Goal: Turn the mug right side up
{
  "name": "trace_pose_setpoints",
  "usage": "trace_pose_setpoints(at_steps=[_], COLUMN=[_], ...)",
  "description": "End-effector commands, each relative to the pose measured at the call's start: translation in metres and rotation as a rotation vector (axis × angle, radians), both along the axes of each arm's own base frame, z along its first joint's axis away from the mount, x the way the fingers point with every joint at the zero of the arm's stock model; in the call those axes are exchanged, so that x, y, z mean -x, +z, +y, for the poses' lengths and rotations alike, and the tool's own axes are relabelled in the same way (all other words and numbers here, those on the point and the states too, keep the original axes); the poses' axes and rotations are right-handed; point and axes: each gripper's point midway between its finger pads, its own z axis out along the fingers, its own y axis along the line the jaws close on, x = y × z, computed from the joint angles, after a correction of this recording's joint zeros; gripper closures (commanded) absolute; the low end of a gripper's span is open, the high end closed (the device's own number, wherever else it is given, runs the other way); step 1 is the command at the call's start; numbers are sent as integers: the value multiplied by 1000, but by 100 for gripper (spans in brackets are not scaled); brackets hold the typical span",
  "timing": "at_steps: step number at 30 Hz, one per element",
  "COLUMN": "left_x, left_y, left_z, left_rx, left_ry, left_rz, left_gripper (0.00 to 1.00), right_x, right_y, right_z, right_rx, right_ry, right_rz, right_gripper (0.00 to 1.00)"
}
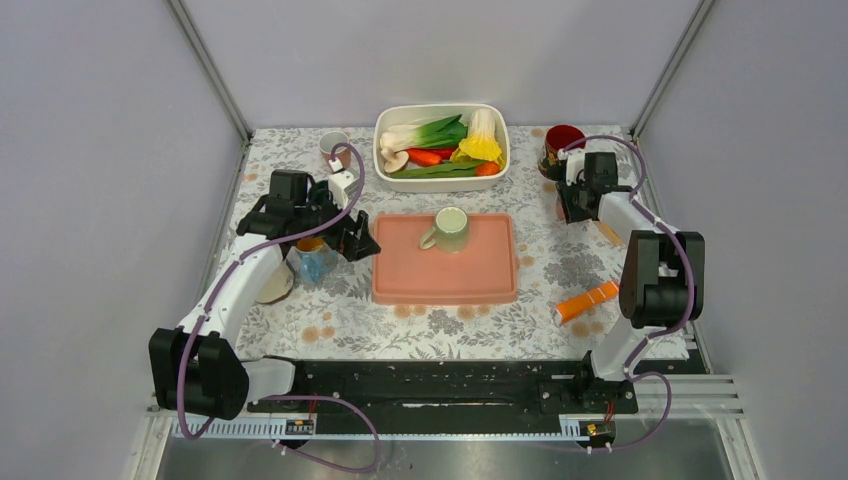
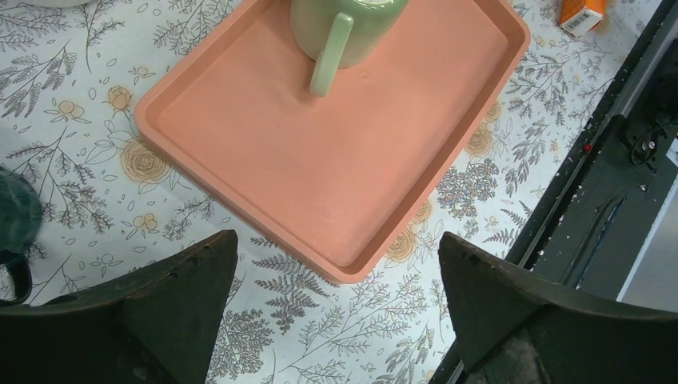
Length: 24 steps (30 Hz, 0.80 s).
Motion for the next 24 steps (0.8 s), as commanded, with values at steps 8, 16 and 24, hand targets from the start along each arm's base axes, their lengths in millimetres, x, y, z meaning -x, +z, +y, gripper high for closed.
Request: trace_pose_setpoints(at_steps=[8,16,24], left_x=[-13,-43,-69], left_y=[5,-25,-47], left_z=[-19,-58,-95], left_rx=[-21,-202,-295], left_ry=[-33,-33,-31], left_rz=[-117,-170,-182], left_gripper=[1,1,2], right_x=[10,50,112], right_y=[89,161,210], right_z=[0,28,80], right_rx=[10,-142,-420], right_ry=[19,47,151], right_rz=[-160,-277,-408], right_gripper=[32,6,0])
